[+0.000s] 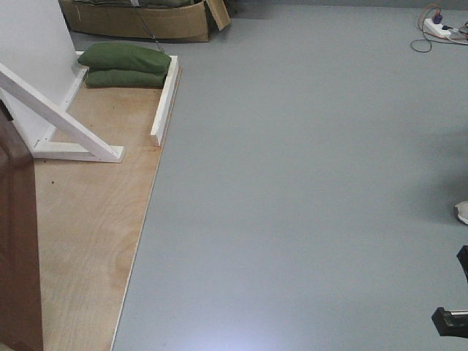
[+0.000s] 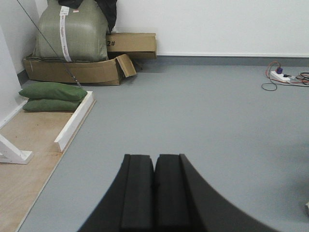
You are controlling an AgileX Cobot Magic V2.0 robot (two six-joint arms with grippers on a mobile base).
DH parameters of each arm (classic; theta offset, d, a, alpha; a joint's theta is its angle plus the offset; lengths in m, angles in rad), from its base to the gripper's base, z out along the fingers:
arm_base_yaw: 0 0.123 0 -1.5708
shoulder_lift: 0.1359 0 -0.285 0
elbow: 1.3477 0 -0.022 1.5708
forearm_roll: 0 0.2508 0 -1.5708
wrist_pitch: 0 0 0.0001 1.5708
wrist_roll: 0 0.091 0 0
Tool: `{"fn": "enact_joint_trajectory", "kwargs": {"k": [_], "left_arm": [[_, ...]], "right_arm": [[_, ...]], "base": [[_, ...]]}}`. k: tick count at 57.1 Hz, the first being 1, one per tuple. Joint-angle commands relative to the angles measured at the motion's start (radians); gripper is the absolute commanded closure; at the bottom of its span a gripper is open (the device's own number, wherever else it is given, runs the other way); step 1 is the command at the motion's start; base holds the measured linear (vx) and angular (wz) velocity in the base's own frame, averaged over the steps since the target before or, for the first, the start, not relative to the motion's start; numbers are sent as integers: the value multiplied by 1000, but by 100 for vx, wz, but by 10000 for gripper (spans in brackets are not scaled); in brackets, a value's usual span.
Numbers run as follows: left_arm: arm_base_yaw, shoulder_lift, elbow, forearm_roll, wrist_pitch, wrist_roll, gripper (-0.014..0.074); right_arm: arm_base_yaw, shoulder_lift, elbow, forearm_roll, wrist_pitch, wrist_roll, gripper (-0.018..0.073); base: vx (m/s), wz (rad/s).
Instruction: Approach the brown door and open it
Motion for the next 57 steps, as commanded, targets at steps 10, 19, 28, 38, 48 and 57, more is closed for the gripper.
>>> {"fn": "enact_joint_trajectory", "kwargs": {"k": [10, 19, 28, 38, 48, 57], "left_arm": [[0, 7, -16, 1, -74, -7, 603], [0, 7, -16, 1, -74, -7, 603], [0, 7, -16, 1, -74, -7, 603], [0, 7, -16, 1, -74, -7, 603], [0, 7, -16, 1, -74, -7, 603], [0, 7, -16, 1, -74, -7, 603]], "right_arm": [[-1, -6, 5, 0, -82, -6, 559], [-1, -6, 5, 0, -82, -6, 559], [-1, -6, 5, 0, -82, -6, 559], [-1, -6, 5, 0, -82, -6, 559], [-1, -6, 5, 0, -82, -6, 559], [-1, -6, 5, 0, -82, -6, 559]], "base": [[20, 3], [13, 2], [9, 1], [5, 0], [2, 0], [0, 0]]}}
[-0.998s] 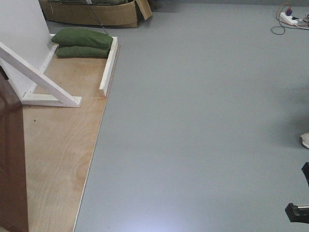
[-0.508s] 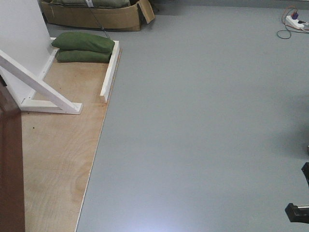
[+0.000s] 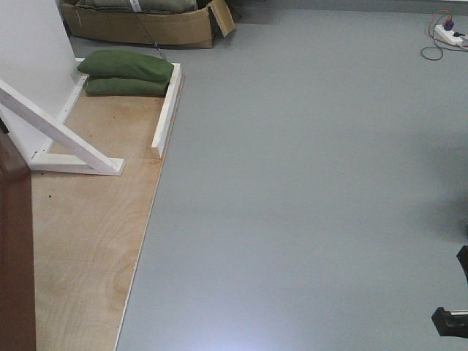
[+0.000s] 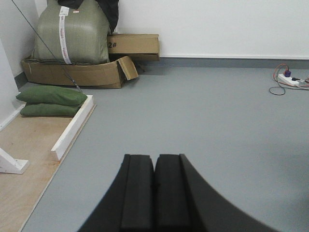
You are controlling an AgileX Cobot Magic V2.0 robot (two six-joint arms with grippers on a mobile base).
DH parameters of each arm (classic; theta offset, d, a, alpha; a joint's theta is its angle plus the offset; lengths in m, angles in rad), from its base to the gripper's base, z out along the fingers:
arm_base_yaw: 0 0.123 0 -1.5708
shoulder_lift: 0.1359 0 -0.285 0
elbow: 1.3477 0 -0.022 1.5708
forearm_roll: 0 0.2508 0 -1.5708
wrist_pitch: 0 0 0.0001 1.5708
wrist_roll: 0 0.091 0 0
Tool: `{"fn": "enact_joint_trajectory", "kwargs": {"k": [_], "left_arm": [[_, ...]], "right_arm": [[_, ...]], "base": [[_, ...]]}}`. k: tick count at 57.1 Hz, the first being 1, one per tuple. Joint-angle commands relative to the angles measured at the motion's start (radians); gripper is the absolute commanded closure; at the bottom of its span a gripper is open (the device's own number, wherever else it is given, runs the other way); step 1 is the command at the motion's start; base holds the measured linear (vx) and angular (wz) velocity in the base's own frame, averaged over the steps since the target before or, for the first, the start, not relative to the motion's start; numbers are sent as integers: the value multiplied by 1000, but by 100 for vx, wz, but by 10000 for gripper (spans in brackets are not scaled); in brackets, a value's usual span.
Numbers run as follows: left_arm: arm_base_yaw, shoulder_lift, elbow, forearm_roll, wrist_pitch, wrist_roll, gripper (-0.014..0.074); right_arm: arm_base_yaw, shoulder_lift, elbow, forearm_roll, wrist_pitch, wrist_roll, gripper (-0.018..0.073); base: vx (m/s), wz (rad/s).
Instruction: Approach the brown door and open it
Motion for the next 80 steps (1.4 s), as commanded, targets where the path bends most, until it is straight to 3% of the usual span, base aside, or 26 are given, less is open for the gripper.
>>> {"fn": "enact_joint_trajectory", "kwargs": {"k": [1, 9, 14, 23, 35, 43, 49, 58, 63, 71, 80], "left_arm": [[0, 7, -16, 1, -74, -7, 603], [0, 6, -16, 3, -75, -5, 603], [0, 6, -16, 21, -76, 82, 603], [2, 6, -54, -1, -10, 72, 603], [27, 80, -481, -75, 301, 71, 603], [85, 243, -701, -80, 291, 73, 603], [145, 378, -845, -126, 268, 73, 603], [270, 557, -977, -179, 94, 72, 603], [351, 650, -994, -300, -129, 72, 603], [455, 762, -997, -677, -433, 72, 603], [542, 850, -1073, -954, -517, 126, 603]], "right_arm": [[-1, -6, 5, 0, -82, -6, 559], [-1, -6, 5, 0, -82, -6, 559], [-1, -6, 5, 0, -82, -6, 559], [-1, -6, 5, 0, -82, -6, 559], [-1, -6, 5, 0, -82, -6, 559], [-1, -6, 5, 0, -82, -6, 559], [-1, -6, 5, 0, -82, -6, 559], [-1, -6, 5, 0, -82, -6, 559], [-1, -6, 5, 0, -82, -6, 559], [-1, -6, 5, 0, -82, -6, 559], [-1, -6, 5, 0, -82, -6, 559]], "base": [[0, 0], [0, 0], [0, 0], [0, 0], [0, 0], [0, 0], [0, 0], [0, 0], [0, 0], [0, 0], [0, 0]]}}
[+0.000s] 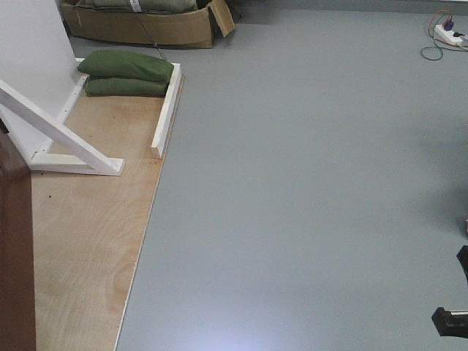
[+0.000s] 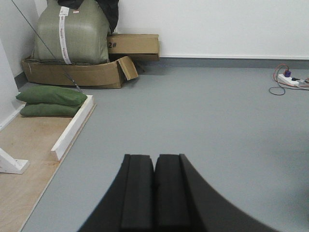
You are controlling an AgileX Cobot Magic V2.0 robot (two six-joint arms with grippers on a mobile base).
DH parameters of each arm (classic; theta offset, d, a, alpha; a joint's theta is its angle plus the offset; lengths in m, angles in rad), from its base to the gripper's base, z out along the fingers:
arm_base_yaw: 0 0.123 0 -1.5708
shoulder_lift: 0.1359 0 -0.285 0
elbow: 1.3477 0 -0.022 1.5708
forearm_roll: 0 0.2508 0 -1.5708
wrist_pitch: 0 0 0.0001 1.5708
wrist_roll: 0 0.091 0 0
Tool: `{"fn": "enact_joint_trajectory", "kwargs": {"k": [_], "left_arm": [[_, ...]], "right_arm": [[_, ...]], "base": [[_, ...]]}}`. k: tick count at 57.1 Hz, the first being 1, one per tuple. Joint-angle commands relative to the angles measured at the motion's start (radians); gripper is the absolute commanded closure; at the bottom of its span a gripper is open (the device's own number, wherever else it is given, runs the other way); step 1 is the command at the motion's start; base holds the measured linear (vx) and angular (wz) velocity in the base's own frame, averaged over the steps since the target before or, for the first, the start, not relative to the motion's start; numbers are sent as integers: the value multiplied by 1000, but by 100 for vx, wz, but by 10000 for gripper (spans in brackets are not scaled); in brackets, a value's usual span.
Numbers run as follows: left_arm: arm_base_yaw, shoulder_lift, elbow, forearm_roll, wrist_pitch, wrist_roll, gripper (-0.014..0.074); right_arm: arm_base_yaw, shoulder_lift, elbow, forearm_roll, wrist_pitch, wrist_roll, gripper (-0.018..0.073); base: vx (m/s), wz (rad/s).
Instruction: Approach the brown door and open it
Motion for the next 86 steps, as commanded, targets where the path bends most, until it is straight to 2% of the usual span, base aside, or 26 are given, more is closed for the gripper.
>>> {"fn": "enact_joint_trajectory", "kwargs": {"k": [1, 7, 15, 20, 24, 29, 38, 61, 76, 86], "left_arm": [[46, 41, -86, -151, -114, 55, 603], [115, 103, -167, -275, -115, 172, 603], [207, 171, -272, -444, -113, 286, 603], [260, 195, -319, -507, -113, 349, 603], [296, 219, -344, -559, -112, 365, 603], [330, 247, -354, -666, -83, 361, 603], [354, 288, -354, -772, 59, 361, 603], [353, 285, -353, -790, 268, 361, 603], [353, 239, -353, -807, 459, 360, 603], [353, 187, -353, -806, 513, 360, 603]], "right_arm": [[-1, -6, 5, 0, -82, -6, 559], [-1, -6, 5, 0, -82, -6, 559], [-1, -6, 5, 0, -82, -6, 559], [-1, -6, 5, 0, -82, -6, 559], [-1, -6, 5, 0, -82, -6, 559], [-1, -6, 5, 0, -82, -6, 559], [-1, -6, 5, 0, -82, -6, 559], [-1, -6, 5, 0, -82, -6, 559], [-1, -6, 5, 0, -82, -6, 559], [-1, -6, 5, 0, -82, -6, 559]], "base": [[0, 0], [0, 0], [0, 0], [0, 0], [0, 0], [0, 0], [0, 0], [0, 0], [0, 0], [0, 0]]}}
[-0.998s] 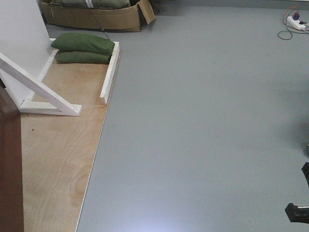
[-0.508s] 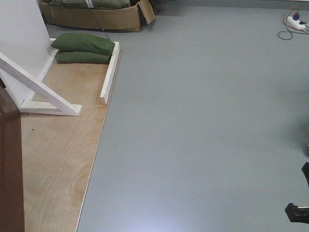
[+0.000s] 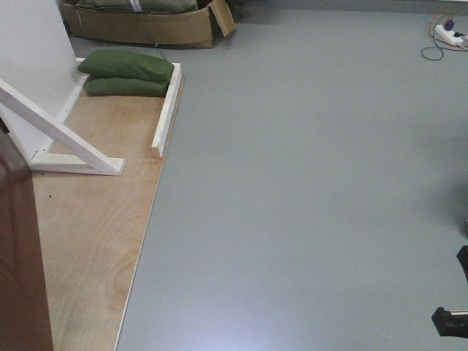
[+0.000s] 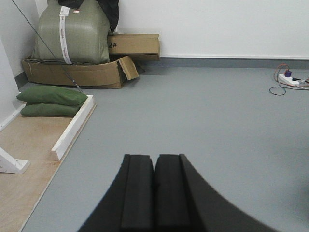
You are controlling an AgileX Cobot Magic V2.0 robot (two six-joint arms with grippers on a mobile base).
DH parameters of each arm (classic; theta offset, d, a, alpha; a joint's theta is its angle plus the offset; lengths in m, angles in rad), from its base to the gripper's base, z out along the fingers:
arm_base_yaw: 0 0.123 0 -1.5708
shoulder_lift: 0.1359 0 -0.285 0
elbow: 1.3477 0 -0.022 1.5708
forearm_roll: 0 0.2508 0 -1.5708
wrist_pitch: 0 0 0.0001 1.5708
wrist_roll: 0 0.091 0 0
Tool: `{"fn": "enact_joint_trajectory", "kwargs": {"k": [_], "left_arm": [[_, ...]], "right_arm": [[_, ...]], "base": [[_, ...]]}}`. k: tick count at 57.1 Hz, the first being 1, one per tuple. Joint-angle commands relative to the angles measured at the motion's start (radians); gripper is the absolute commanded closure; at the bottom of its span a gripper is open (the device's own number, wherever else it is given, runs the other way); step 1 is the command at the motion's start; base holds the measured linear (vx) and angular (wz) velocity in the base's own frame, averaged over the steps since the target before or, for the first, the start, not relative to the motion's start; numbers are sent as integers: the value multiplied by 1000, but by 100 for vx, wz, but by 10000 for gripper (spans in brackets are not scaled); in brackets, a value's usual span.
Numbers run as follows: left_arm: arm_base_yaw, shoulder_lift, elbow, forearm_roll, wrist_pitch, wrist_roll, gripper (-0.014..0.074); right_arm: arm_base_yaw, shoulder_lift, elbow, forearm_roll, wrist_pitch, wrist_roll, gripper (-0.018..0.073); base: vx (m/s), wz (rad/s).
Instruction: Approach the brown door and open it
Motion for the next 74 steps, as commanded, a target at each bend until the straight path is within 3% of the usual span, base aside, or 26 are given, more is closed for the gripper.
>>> {"fn": "enact_joint_trajectory", "kwargs": {"k": [1, 26, 55, 62, 74], "left_arm": [[-18, -48, -30, 12, 147, 4, 603], [-18, -73, -30, 30, 194, 7, 603], [-24, 71, -30, 32, 614, 3, 603], [-81, 96, -30, 32, 606, 3, 603], [-223, 115, -30, 60, 493, 4, 603]], "right_arm": [[-1, -6, 5, 0, -82, -6, 559], [-1, -6, 5, 0, -82, -6, 559], [-1, -6, 5, 0, -82, -6, 559], [-1, -6, 5, 0, -82, -6, 559], [-1, -6, 5, 0, -82, -6, 559]], "base": [[0, 0], [0, 0], [0, 0], [0, 0], [0, 0]]}}
